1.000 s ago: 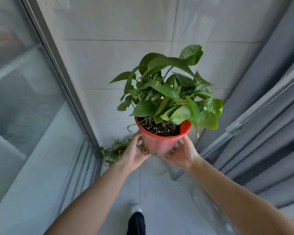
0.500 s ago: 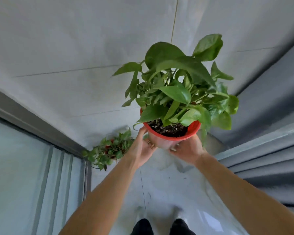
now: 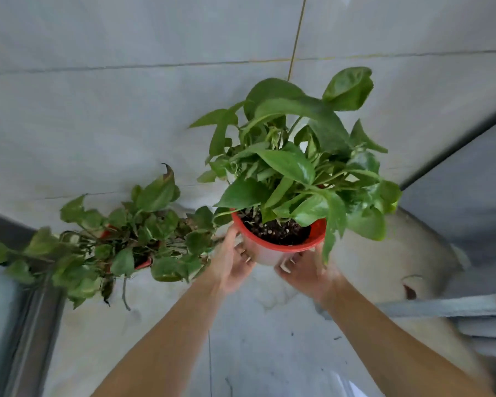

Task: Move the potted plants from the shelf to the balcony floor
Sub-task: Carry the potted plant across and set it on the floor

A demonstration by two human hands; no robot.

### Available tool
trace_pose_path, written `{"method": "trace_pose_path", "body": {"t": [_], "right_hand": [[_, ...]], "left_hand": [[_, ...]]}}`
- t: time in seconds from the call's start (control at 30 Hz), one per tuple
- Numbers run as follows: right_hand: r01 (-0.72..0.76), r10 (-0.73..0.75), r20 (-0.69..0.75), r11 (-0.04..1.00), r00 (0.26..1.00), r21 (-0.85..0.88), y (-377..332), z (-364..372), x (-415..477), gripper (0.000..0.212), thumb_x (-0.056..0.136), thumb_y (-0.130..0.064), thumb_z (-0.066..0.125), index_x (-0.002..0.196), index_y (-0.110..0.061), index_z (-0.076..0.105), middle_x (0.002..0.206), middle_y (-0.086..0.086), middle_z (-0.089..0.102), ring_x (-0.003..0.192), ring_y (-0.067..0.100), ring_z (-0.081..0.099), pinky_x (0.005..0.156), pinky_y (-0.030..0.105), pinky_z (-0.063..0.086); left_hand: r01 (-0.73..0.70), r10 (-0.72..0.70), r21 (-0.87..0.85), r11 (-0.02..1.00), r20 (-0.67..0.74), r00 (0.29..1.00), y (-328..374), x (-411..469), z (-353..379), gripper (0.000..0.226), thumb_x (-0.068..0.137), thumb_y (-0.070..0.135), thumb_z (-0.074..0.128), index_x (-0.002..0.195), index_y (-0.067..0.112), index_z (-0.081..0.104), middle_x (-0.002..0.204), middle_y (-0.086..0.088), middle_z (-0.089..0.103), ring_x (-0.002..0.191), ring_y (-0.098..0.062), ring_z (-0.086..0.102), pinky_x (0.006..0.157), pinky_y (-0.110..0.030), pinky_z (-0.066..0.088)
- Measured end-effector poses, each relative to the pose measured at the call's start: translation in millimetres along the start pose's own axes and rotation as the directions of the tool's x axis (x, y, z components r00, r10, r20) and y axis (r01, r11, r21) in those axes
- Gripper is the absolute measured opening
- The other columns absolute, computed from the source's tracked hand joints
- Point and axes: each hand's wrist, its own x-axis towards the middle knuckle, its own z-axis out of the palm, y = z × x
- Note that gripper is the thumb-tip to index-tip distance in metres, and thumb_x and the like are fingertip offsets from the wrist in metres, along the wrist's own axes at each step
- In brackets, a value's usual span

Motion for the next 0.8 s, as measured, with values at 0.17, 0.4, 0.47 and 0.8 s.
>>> {"method": "trace_pose_path", "body": {"t": [0.17, 0.4, 0.47, 0.8], "right_hand": [[-0.004, 0.009, 0.068, 0.998, 0.998, -0.066, 7, -49, 82, 0.026, 0.071, -0.034, 0.077, 0.064, -0.009, 0.076, 0.066, 0.009, 0.071, 0.069, 0.021, 0.066, 0.08, 0.04, 0.054], [-0.106, 0.105, -0.023, 0.994, 0.994, -0.033, 5, -79, 143, 0.019, 0.088, -0.028, 0.061, 0.08, -0.012, 0.054, 0.079, 0.008, 0.052, 0.063, 0.02, 0.053, 0.081, 0.038, 0.048], [-0.102, 0.1, -0.04, 0.993, 0.994, -0.064, 7, -85, 149, 0.017, 0.089, -0.025, 0.06, 0.08, -0.011, 0.055, 0.078, 0.008, 0.049, 0.065, 0.021, 0.051, 0.08, 0.038, 0.049], [0.051, -0.061, -0.182, 0.997, 0.981, -0.058, 24, -84, 157, 0.019, 0.092, -0.014, 0.058, 0.107, -0.002, 0.062, 0.111, 0.019, 0.064, 0.13, 0.032, 0.049, 0.095, 0.042, 0.052]], "left_hand": [[0.028, -0.027, -0.046, 0.999, 0.008, 1.0, -41, 99, -55, 0.065, 0.067, 0.044, 0.075, 0.122, 0.012, 0.06, 0.103, -0.008, 0.066, 0.094, -0.017, 0.064, 0.071, -0.028, 0.056], [0.1, -0.099, -0.003, 0.995, 0.057, 0.993, -64, 163, -95, 0.06, 0.055, 0.039, 0.084, 0.105, 0.012, 0.063, 0.092, -0.004, 0.071, 0.096, -0.017, 0.062, 0.075, -0.029, 0.054], [0.108, -0.111, 0.039, 0.993, 0.061, 0.992, -67, 169, -102, 0.06, 0.052, 0.04, 0.085, 0.101, 0.012, 0.063, 0.089, -0.002, 0.066, 0.089, -0.014, 0.061, 0.076, -0.028, 0.051], [0.058, -0.053, 0.181, 0.982, -0.035, 0.998, -74, 180, -109, 0.054, 0.061, 0.057, 0.079, 0.099, 0.021, 0.066, 0.095, 0.001, 0.063, 0.094, -0.013, 0.057, 0.08, -0.031, 0.046]]}}
